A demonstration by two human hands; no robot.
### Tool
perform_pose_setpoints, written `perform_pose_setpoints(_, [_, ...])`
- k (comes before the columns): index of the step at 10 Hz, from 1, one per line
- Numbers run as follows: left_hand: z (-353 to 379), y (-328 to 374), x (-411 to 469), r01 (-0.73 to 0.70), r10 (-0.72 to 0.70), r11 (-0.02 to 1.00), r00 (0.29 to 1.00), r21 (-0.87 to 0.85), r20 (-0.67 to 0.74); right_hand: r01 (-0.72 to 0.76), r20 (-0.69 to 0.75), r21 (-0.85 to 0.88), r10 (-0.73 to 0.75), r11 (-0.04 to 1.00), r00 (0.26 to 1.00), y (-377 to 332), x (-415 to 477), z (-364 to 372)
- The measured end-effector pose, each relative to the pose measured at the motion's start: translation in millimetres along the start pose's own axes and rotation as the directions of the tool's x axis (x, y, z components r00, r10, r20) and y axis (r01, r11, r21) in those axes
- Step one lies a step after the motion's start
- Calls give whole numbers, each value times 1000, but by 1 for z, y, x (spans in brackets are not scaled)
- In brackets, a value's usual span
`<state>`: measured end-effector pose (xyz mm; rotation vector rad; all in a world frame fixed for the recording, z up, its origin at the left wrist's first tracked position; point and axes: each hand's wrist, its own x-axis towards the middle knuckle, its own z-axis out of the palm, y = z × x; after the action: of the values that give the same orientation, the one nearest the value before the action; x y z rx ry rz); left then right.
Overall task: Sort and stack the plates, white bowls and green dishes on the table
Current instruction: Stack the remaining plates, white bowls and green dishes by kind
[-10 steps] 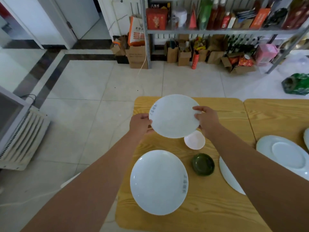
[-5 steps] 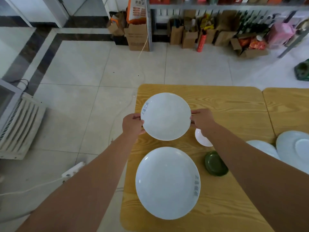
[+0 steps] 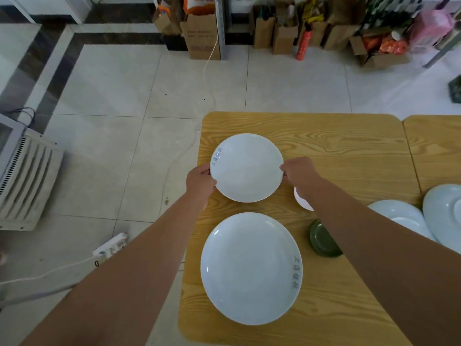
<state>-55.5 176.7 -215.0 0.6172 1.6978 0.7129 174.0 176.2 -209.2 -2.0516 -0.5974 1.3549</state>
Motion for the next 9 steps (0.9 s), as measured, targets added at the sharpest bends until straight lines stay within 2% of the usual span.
perform_pose_setpoints(1, [0,1,1,-15,19,998,998,62,-60,17,20,-73,-15,997,1000,-4,-4,-8])
perform_pose_setpoints(3, [12,12,-27,-115,161,976,951,184,-263,63,14,-30,-62,998,998,-11,-12,-27])
perform_pose_setpoints(4, [37,19,-47,-166,189,978,960,125,-206,61,38,42,-63,997,997,-11,-22,-43])
perform_pose_setpoints(6, [120,31,-95,-237,226,949,971,208,75,37,31,195,-44,980,999,-2,-46,-115])
perform_pose_setpoints(9, [264,9,-168,-250,144,933,919,260,366,4,-158,387,62,922,985,52,-59,-288])
